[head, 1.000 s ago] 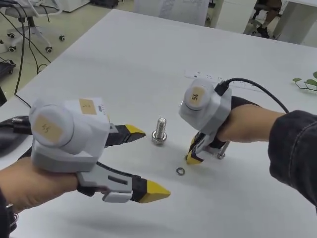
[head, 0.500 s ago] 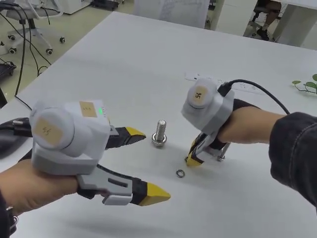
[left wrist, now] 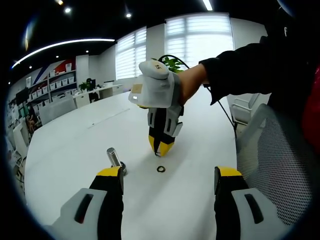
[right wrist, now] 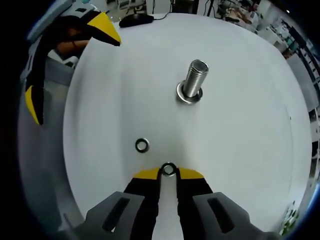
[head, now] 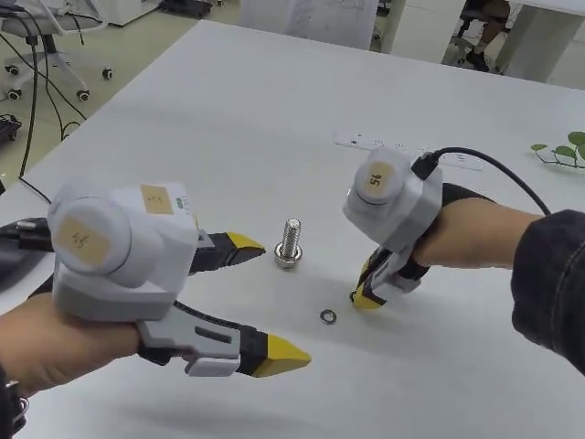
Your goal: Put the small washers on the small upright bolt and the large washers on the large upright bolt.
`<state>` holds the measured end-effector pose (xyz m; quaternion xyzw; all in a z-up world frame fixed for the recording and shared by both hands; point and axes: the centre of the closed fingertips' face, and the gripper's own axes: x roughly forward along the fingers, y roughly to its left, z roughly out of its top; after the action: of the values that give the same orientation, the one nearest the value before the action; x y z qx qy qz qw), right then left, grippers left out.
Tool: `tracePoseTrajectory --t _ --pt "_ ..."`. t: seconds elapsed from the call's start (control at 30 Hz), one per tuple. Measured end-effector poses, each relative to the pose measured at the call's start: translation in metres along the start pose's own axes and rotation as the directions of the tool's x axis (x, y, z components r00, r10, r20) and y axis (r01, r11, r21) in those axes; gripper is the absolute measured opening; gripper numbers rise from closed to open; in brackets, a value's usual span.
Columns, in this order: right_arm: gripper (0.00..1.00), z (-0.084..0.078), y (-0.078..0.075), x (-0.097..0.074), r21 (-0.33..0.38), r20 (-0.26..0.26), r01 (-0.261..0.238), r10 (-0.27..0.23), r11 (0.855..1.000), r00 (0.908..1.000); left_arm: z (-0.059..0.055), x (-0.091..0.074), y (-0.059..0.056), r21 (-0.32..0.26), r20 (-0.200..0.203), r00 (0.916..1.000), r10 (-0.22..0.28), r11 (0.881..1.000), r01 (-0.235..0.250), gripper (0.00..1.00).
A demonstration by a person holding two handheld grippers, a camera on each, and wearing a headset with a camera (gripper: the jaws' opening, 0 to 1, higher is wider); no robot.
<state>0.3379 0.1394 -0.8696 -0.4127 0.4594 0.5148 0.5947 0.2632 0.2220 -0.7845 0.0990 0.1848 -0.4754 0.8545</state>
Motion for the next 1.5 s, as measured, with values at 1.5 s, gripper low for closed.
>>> tracePoseTrajectory --t 1.5 --pt "0.14 -0.032 -0.034 -0.076 0.053 0.042 0.149 -0.151 0.987 0.9876 0.000 0.002 -0.002 0.002 -0.004 1.0000 -0.008 1.000 0.008 0.73"
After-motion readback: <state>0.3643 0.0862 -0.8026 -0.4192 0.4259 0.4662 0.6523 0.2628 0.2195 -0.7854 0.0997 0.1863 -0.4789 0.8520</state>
